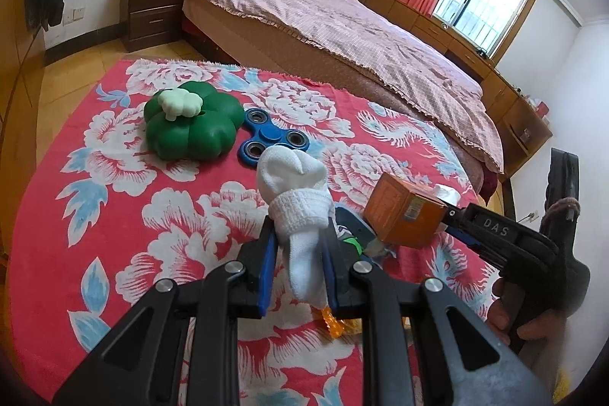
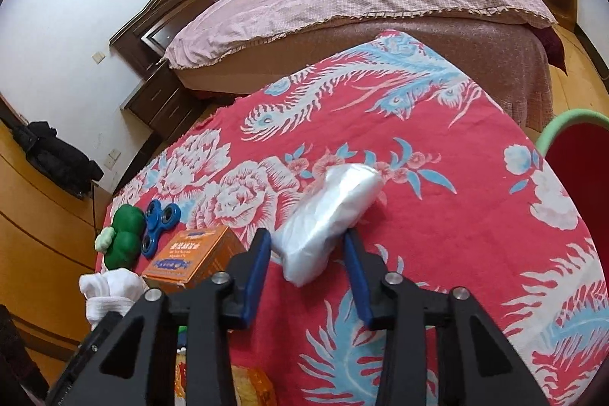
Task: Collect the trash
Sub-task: 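Grasp the white sock bundle with the left tool while the right tool grasps the white plastic pack, then carry both items over the red bin and open both tools to drop them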
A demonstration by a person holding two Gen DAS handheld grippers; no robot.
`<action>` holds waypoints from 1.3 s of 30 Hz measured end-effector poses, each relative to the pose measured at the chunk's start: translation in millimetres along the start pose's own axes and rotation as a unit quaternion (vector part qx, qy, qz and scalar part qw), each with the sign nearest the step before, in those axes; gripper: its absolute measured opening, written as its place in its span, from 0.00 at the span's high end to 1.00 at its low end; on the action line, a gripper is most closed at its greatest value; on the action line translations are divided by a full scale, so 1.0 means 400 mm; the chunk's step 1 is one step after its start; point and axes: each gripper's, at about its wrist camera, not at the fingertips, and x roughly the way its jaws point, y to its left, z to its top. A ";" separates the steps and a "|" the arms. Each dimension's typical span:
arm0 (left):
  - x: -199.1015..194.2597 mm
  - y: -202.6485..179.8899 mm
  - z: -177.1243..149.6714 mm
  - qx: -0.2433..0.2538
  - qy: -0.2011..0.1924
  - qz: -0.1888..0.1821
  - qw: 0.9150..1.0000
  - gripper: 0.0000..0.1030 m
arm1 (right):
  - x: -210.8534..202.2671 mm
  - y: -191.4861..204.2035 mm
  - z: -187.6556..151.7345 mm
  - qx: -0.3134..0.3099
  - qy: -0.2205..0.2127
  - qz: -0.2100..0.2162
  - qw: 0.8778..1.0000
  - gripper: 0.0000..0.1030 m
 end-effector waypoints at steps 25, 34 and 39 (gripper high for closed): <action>-0.125 -0.219 -0.062 0.070 0.003 -0.063 0.996 0.79 | -0.353 -0.114 -0.128 -0.017 -0.060 0.028 0.998 0.68; -0.119 -0.366 -0.106 0.121 0.021 -0.088 0.989 0.79 | -0.440 -0.235 -0.148 0.010 -0.088 0.019 0.996 0.68; -0.090 -0.457 -0.126 0.149 0.038 -0.103 0.983 0.79 | -0.464 -0.318 -0.151 0.034 -0.097 0.009 0.995 0.68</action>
